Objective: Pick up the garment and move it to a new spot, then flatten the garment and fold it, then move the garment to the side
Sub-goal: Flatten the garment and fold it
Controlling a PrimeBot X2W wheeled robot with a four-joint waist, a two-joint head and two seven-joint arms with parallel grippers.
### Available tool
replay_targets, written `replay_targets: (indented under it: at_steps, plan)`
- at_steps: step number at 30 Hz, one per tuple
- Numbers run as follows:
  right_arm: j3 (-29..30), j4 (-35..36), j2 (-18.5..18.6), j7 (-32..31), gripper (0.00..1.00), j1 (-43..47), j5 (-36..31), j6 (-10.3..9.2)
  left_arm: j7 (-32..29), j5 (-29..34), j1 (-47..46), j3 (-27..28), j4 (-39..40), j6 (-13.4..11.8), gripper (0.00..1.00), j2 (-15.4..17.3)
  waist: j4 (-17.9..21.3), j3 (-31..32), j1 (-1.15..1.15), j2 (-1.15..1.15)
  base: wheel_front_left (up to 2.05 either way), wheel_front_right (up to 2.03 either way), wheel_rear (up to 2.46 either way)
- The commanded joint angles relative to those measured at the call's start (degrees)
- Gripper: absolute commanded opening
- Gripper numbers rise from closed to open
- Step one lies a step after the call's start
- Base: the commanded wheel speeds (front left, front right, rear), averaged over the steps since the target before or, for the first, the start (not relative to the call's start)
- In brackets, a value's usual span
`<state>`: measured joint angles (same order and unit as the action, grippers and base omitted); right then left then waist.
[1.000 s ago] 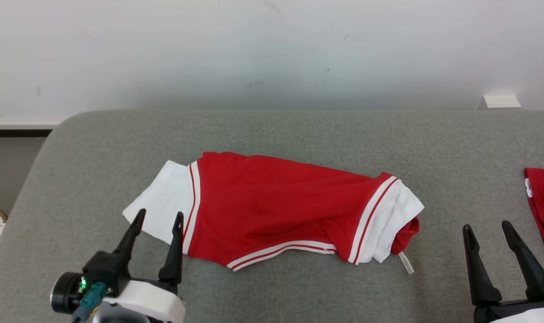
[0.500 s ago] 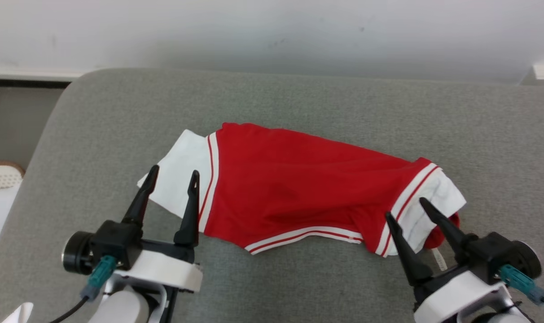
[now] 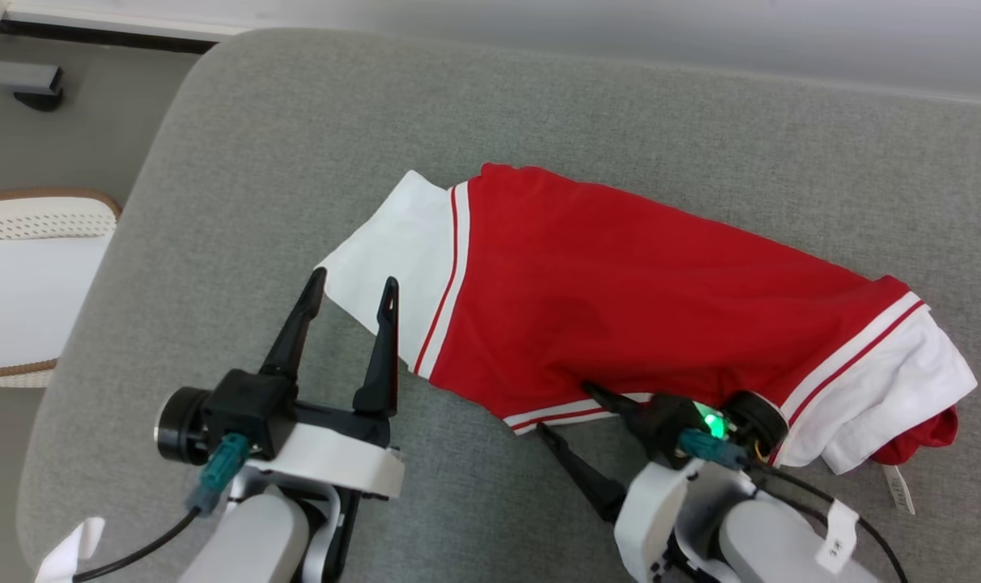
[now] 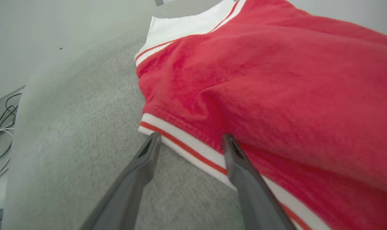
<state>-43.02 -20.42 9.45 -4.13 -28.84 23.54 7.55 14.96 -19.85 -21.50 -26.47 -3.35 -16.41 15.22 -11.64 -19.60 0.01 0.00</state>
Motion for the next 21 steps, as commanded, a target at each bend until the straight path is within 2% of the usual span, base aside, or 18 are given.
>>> replay_targets:
  at_steps: [1, 5, 6, 7, 8, 10, 15, 21]
  plan:
    - [-2.6, -2.7, 0.4, -1.1, 1.0, -1.9, 0.9, -0.14, 0.2, 0.5, -0.6, 0.3, -0.5, 0.2, 1.0, -0.4, -0.3, -0.3, -0.01, 0.0, 0.0, 0.0, 0.0]
    - [-7.8, -8.3, 0.6, -6.5, 1.0, -4.9, 2.9, -0.13, 0.2, 1.2, -0.6, 0.9, -0.7, 0.6, 1.0, -1.0, 0.0, -0.2, -0.01, 0.0, 0.0, 0.0, 0.0]
    - [-9.1, -9.5, 0.7, -8.4, 0.66, -5.5, 3.7, -0.13, 0.2, 1.3, -0.5, 1.1, -0.7, 0.7, 1.0, -1.1, 0.2, -0.2, -0.01, 0.0, 0.0, 0.0, 0.0]
    - [-10.2, -10.0, 0.6, -9.4, 0.48, -6.1, 4.3, -0.13, 0.3, 1.5, -0.4, 1.3, -0.7, 0.8, 1.0, -1.2, 0.4, -0.1, -0.01, 0.0, 0.0, 0.0, 0.0]
    - [-10.8, -10.1, 0.4, -9.3, 0.0, -6.7, 5.0, -0.13, 0.2, 1.6, -0.2, 1.4, -0.8, 1.0, 1.0, -1.3, 0.6, 0.0, -0.01, 0.0, 0.0, 0.0, 0.0]
    - [-12.0, -10.2, 0.4, -9.3, 0.0, -7.7, 6.3, -0.01, 0.3, 2.0, 0.2, 1.8, -0.9, 1.2, 1.0, -1.5, 0.8, 0.4, -0.01, 0.0, 0.0, 0.0, 0.0]
    - [-11.3, -5.2, 0.5, -3.2, 0.0, -10.0, 7.7, -0.03, 0.2, 2.5, 1.1, 2.9, -1.1, 1.6, 1.0, -2.1, 1.6, 1.8, -0.01, 0.0, 0.0, 0.0, 0.0]
    - [-4.1, 4.4, 3.8, 1.2, 0.0, -8.2, 7.3, -0.09, 0.2, 3.3, 2.6, 4.8, -0.6, 1.4, 1.0, -1.7, 4.0, 3.1, -0.01, 0.0, 0.0, 0.0, 0.0]
